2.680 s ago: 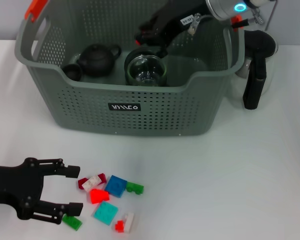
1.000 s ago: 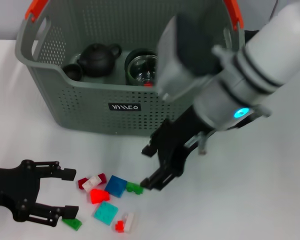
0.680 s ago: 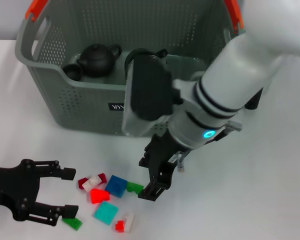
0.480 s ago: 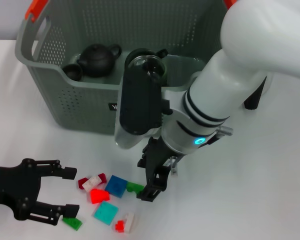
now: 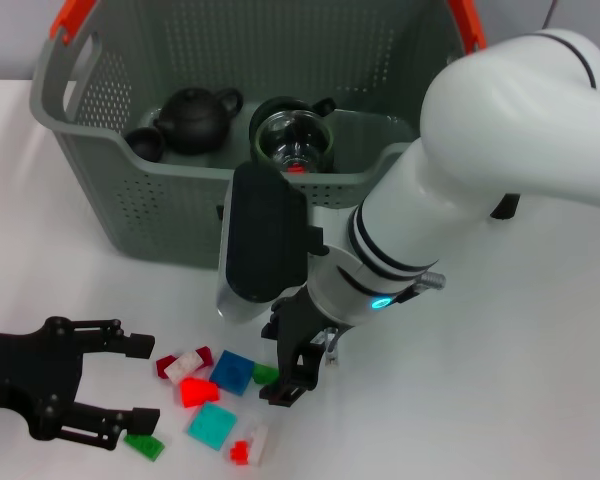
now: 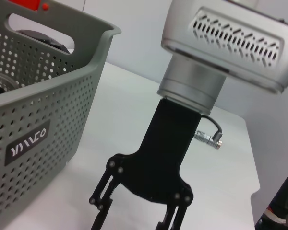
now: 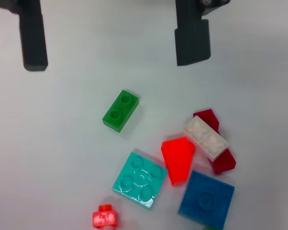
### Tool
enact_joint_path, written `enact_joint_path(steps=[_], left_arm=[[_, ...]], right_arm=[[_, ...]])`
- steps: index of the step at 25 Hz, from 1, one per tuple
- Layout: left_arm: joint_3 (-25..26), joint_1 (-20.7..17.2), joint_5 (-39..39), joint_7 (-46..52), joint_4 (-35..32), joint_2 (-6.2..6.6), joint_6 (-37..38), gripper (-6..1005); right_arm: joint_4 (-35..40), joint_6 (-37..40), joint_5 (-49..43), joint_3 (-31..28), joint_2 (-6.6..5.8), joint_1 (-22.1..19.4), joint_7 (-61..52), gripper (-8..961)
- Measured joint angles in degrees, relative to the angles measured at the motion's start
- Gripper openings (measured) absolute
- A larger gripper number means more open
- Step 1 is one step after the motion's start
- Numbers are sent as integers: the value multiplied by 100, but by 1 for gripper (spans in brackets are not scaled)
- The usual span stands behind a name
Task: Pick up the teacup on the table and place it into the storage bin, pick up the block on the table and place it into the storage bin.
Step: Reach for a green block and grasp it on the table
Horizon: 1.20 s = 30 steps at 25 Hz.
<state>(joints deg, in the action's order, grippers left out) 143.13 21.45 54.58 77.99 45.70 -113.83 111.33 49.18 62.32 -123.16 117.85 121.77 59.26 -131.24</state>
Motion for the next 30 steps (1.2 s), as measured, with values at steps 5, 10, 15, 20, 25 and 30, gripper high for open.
enact_joint_path(steps=[5,10,15,20,25,30], left_arm=[[-3,4,0,-3,0,0,-7,891],[8,7,0,-3,0,-2,-17,891],[11,15,0,-9,1,-8,-40,890],[4,30,0,-12,0,-11,-56,891],[-4,30,0,-12,1,-17,-67,891],[11,27,0,-12,0,-25,-69,891]], right_arm=[[-64,-223,127,125,1,-11,-3,729],[-188,-402,245,239,-2,-12,34,606],[-267,-511,370,332,-4,-54,100,550],[-308,-525,469,369,-5,-87,178,546],[-313,-535,477,374,-4,-136,195,490],[-313,-527,478,397,-5,-143,195,314]])
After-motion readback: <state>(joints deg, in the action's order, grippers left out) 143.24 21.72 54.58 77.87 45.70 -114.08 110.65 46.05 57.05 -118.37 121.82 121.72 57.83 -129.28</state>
